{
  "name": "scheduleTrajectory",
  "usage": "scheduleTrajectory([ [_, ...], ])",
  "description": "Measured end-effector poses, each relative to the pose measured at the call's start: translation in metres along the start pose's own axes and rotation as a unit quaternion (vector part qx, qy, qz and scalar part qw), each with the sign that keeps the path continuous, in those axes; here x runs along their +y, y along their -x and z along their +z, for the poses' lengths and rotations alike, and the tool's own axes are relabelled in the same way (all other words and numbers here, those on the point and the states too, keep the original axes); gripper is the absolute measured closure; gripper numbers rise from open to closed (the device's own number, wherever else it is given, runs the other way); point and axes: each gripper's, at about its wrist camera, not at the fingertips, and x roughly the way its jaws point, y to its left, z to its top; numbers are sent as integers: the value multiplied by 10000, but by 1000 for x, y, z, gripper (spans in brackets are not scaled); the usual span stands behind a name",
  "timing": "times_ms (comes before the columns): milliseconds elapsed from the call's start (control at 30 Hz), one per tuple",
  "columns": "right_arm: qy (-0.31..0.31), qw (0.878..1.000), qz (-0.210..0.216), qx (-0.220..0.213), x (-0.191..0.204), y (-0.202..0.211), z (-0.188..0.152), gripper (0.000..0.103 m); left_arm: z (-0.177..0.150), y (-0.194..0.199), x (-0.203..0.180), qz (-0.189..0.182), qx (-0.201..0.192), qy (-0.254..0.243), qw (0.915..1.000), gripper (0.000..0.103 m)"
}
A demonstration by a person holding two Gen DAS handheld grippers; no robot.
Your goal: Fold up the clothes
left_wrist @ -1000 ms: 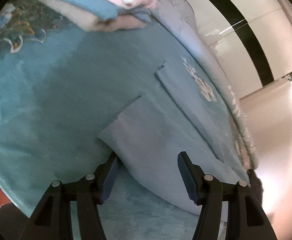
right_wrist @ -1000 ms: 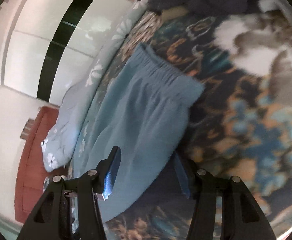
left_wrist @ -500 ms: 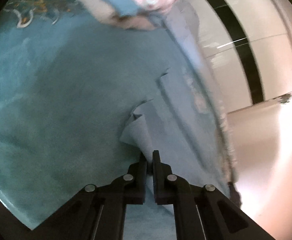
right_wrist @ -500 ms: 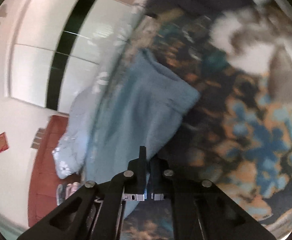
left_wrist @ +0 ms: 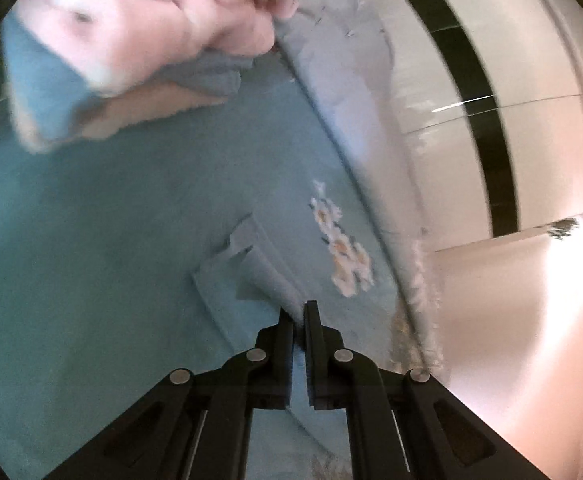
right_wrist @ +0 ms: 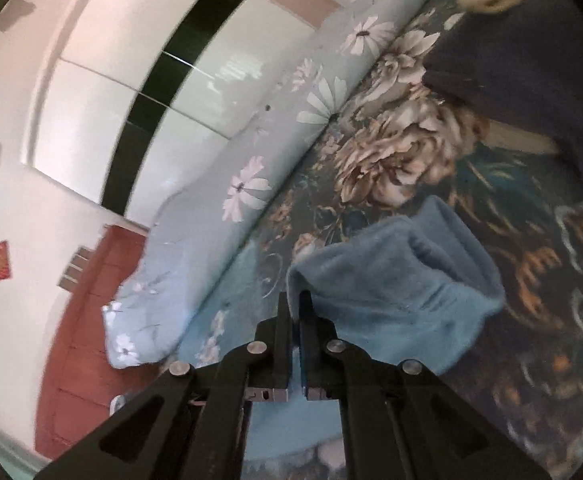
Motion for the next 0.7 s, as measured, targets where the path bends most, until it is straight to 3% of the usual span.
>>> scheduleTrajectory([
  [167, -81, 9980, -578, 236, -3, -51, 14, 101, 19, -42, -2, 472, 288, -86, 9984, 98],
  [400, -202, 9938, -990, 468, -19, -83, 18, 100, 30, -64, 6, 454, 522, -190, 9974, 92],
  [467, -165, 9935, -1024, 478, -20, -84, 17, 100, 31, -62, 6, 425, 492, -314, 9974, 69],
  [533, -128, 9931, -1057, 488, -21, -85, 17, 100, 33, -55, 4, 279, 414, -435, 9978, 58],
  [600, -91, 9927, -1091, 497, -22, -86, 16, 99, 33, -45, -3, 95, 339, -547, 9979, 54],
  [667, 36, 9933, -1070, 442, -17, -83, 16, 73, 31, -31, -7, 96, 203, -703, 9973, 45],
  [700, 157, 9943, -987, 361, -11, -77, 17, 42, 28, -22, -9, 165, 104, -805, 9966, 44],
])
